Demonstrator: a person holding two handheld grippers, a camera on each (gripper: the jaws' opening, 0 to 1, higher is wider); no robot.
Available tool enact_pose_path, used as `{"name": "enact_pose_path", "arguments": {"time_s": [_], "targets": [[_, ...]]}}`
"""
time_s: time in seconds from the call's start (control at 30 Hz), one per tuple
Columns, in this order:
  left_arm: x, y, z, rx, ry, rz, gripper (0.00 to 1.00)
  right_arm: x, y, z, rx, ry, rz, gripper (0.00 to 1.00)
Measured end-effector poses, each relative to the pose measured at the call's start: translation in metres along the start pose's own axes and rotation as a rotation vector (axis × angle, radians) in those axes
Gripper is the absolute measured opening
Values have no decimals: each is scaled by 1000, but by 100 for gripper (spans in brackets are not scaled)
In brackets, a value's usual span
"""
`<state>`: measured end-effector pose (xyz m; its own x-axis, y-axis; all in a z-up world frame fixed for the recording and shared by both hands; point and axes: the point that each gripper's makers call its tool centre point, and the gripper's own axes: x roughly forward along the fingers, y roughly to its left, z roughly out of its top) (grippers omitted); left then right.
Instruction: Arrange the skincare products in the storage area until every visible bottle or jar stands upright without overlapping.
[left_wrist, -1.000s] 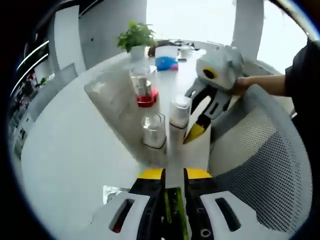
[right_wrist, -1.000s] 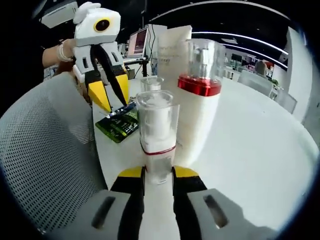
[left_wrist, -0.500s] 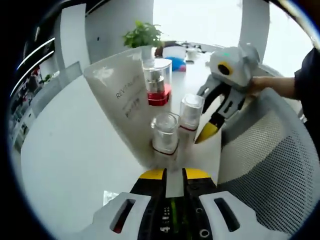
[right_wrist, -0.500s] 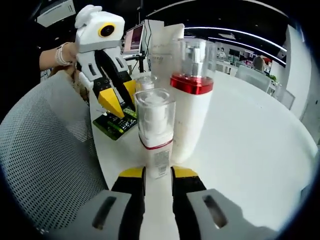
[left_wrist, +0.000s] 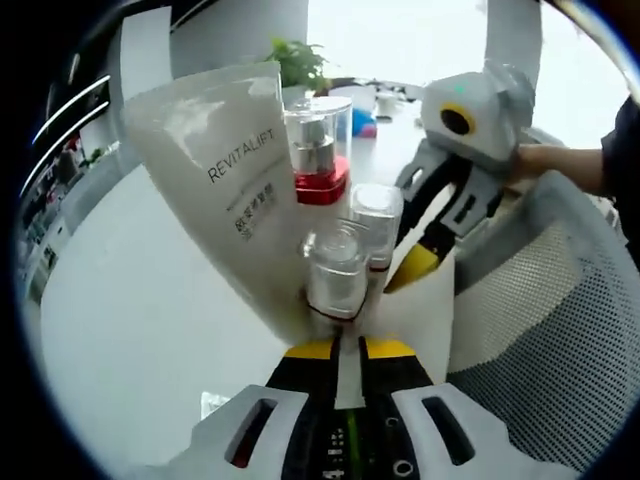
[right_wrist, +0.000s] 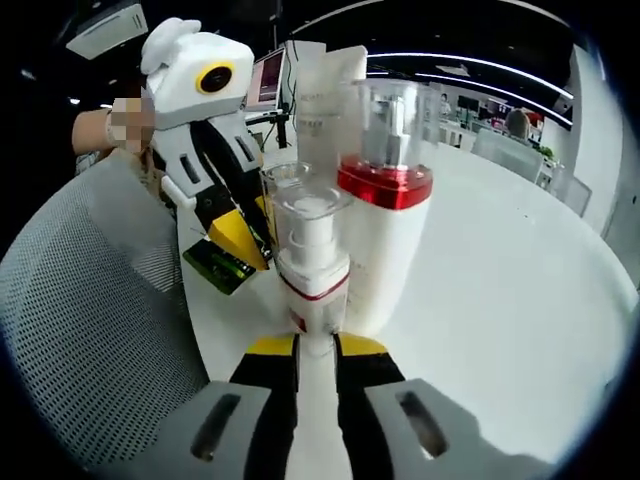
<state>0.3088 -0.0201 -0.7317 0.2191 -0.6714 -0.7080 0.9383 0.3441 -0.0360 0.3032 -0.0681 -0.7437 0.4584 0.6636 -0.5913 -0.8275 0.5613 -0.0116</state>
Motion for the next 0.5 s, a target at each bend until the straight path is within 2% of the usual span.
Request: {"name": "enact_pose_path", "arguments": {"time_s": [0.3,0.43,0.5], "targets": [[3,-1,-5,-8,9,-1,4,3,0,2,22,6,16,15],[5,0,-5,-3,16,0,3,4,2,2,63,47,10,18],[5,0,-5,3,19,-3,3,3,1,3,51,66,-2,17]]}}
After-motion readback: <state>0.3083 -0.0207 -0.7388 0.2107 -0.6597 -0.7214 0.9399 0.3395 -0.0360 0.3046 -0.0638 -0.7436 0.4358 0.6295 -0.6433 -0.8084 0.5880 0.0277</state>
